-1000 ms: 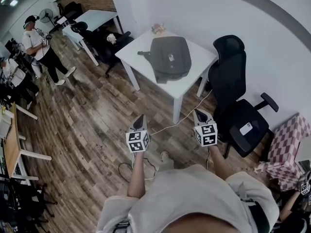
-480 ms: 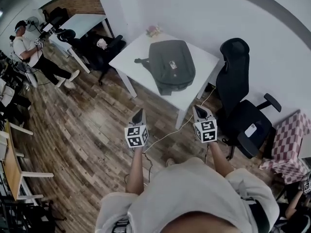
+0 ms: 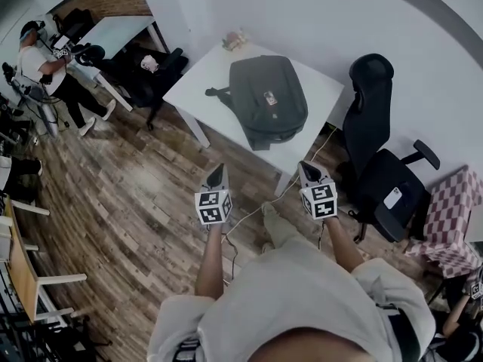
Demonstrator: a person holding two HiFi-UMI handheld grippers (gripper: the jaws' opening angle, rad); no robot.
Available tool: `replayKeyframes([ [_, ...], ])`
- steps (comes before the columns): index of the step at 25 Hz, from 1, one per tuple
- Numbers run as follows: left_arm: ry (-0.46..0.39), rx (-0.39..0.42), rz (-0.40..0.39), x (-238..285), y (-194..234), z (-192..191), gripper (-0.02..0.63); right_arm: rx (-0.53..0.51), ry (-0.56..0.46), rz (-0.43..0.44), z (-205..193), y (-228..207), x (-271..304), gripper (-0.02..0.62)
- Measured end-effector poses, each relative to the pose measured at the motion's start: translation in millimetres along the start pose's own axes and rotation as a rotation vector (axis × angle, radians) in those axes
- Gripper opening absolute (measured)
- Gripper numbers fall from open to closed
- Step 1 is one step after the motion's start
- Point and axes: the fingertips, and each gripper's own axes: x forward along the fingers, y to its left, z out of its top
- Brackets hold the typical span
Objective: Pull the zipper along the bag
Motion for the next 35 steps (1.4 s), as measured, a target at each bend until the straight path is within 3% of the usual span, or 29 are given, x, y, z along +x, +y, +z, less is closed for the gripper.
replayKeyframes([
  [22,0.081,-0.002,0.047,153,67,44,0.026,0.003,0.023,0.110,53,-48,178,0.014],
  [35,0.145,-0.004,0.052,219,103,46,0.026,0.003,0.102,0.199,50,-40,248,0.014],
])
